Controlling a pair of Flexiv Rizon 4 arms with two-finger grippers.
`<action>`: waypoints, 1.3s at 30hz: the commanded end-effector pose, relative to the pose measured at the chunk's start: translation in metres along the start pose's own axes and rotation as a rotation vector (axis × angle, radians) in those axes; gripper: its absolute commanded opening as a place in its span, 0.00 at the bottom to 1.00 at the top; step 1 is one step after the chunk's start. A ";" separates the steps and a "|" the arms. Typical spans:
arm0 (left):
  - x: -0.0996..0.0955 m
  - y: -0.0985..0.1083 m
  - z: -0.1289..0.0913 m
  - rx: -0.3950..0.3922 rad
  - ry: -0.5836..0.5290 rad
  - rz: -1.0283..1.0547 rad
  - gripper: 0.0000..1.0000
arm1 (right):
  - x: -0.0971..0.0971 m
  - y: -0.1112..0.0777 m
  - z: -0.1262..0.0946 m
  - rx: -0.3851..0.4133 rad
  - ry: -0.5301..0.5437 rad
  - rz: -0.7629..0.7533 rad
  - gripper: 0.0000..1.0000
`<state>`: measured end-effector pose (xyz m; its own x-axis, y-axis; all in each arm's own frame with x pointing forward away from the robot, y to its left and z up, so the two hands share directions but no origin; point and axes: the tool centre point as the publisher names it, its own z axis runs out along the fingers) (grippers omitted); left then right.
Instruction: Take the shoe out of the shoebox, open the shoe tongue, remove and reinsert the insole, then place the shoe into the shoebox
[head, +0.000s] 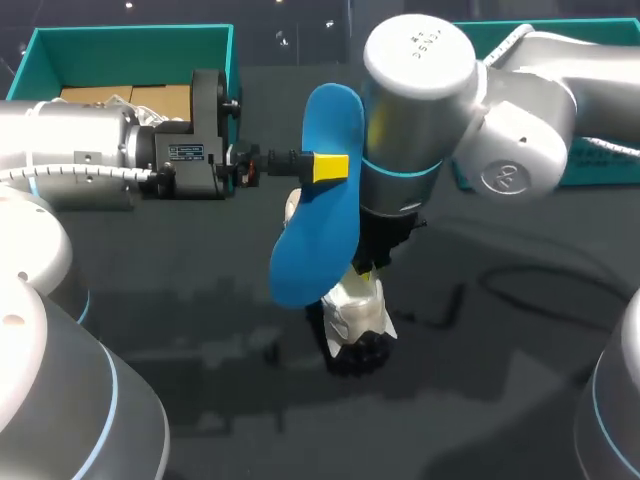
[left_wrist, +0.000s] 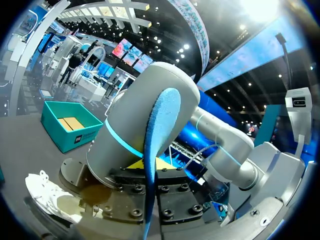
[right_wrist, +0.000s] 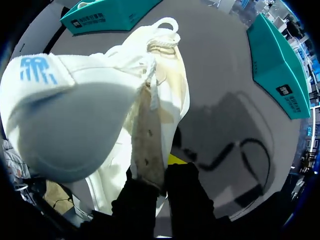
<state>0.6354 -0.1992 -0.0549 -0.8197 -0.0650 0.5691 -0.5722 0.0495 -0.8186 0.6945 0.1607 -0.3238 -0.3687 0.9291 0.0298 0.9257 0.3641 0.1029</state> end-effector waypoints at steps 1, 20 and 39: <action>0.000 0.001 0.002 0.002 0.000 0.000 0.00 | 0.006 -0.009 -0.002 -0.023 -0.031 0.028 0.00; 0.000 0.001 0.002 0.002 0.000 0.000 0.00 | -0.004 -0.022 0.015 -0.107 0.026 0.115 0.00; 0.000 0.001 0.002 0.002 0.000 0.000 0.00 | -0.027 -0.004 0.021 -0.045 0.049 0.095 0.00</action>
<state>0.6348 -0.1988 -0.0549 -0.8199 -0.0646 0.5689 -0.5720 0.0489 -0.8188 0.7016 0.1353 -0.3443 -0.2855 0.9543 0.0879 0.9519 0.2718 0.1414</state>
